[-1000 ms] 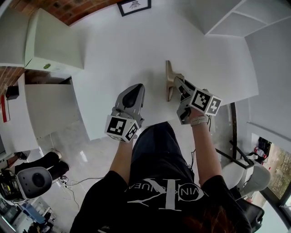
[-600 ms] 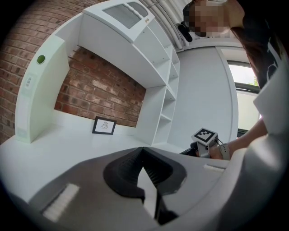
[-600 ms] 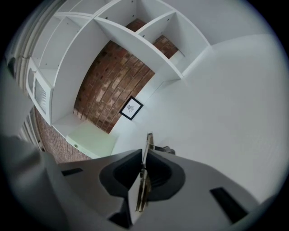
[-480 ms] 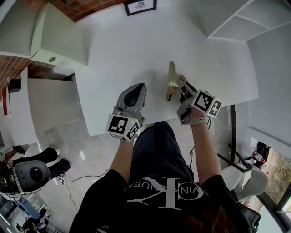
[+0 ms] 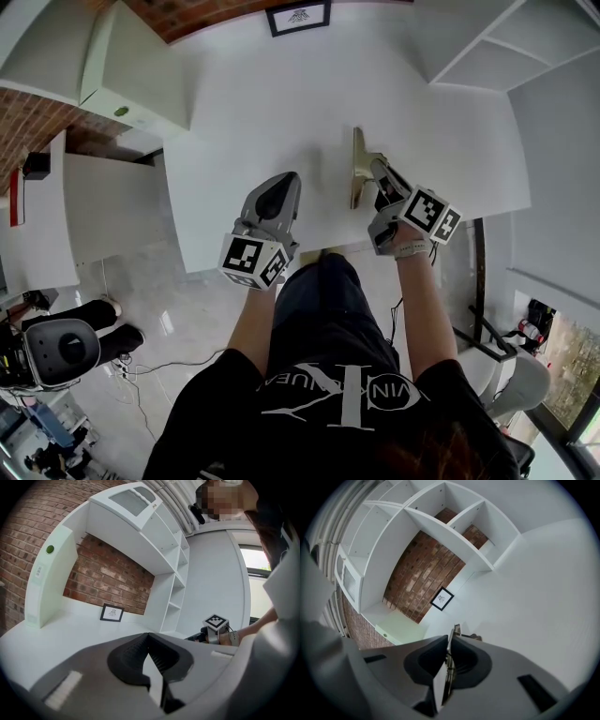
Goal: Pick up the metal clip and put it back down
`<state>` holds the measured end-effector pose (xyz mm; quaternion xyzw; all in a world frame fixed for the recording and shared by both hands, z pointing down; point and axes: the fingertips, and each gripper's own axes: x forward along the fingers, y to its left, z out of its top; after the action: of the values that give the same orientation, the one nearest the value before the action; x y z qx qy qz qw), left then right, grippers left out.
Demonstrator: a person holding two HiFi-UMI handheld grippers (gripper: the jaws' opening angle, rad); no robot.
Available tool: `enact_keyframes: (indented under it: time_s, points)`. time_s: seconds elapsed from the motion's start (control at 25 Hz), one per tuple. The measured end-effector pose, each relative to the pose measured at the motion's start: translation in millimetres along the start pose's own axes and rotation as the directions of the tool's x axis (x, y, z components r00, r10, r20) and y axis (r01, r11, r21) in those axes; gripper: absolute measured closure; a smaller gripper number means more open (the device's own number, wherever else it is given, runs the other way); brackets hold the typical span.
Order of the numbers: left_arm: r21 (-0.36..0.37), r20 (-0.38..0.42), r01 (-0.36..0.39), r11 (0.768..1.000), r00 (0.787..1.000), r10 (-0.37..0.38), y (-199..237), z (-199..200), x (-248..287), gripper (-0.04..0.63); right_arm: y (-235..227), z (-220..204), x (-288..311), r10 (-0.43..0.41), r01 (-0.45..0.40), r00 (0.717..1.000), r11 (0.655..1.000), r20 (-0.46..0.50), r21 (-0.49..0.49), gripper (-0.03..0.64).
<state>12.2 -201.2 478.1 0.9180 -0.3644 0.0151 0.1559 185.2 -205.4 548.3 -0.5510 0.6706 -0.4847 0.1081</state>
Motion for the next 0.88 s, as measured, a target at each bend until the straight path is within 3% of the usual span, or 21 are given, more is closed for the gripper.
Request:
enact_keyframes:
  time_s: [0.88]
  points:
    - [-0.002,0.042,-0.064,0.998,0.997,0.064,4.6,26.0,-6.9,0.586,43.8,41.9,-15.2,0.05,-0.039,0.998,0.964,0.033,-0.261,0.588]
